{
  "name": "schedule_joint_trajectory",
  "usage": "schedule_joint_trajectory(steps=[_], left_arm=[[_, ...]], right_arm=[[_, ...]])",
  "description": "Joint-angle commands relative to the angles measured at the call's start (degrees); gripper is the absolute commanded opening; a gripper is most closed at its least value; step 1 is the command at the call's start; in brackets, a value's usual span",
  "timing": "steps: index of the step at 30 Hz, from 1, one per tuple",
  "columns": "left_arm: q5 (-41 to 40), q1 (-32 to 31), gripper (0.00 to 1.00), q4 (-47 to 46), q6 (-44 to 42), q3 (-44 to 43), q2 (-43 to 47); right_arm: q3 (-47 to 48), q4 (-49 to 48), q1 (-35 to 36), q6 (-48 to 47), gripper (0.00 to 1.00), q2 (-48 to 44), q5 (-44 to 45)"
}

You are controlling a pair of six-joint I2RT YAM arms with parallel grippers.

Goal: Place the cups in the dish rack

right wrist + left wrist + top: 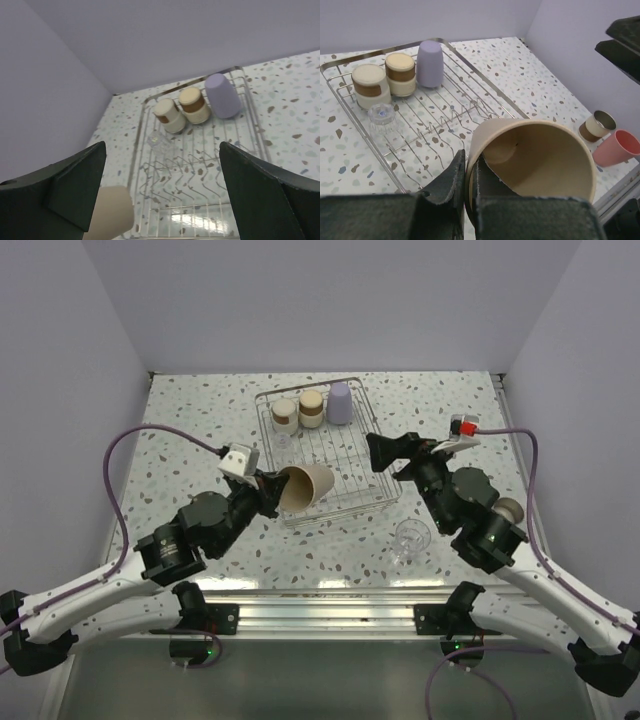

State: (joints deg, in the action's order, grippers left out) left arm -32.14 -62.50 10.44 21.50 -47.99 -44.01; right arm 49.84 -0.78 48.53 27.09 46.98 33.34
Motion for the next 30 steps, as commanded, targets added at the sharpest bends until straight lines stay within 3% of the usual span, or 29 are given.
schedule_joint_trajectory(steps=[1,6,7,8,11,21,24,30], left_arm=[[1.4,2.6,0.0,-14.1,-5.2,3.5,2.7],[10.2,11.9,0.0,-17.7,-3.3,3.2,2.9],[11.5,12.9,0.0,-18.3,-3.2,3.2,2.6],[12.1,13.2,0.0,-20.2,-3.5,3.2,2.4],[15.6,14.3,0.0,-25.4,-3.9,4.2,2.0],[21.9,18.8,0.0,-46.8,-1.6,10.4,2.0],[22.3,19.7,0.0,-51.0,-0.8,11.1,0.7],[23.4,20.4,0.0,-59.6,0.1,13.6,-1.7]], right_arm=[[2.4,-6.4,-0.5,4.6,0.98,-0.4,-13.8],[14.6,-1.0,-7.9,6.6,0.98,7.8,-25.9],[18.4,-1.1,-10.6,10.9,0.98,9.3,-30.2],[20.0,-1.7,-16.7,13.9,0.98,12.7,-40.0],[24.2,-5.2,-23.4,23.9,0.98,17.3,-50.5],[14.2,-27.6,-24.5,45.9,0.98,24.4,-58.8],[10.6,-41.2,-24.4,54.2,0.98,27.8,-61.8],[7.5,-41.9,-24.3,55.2,0.98,27.2,-62.2]])
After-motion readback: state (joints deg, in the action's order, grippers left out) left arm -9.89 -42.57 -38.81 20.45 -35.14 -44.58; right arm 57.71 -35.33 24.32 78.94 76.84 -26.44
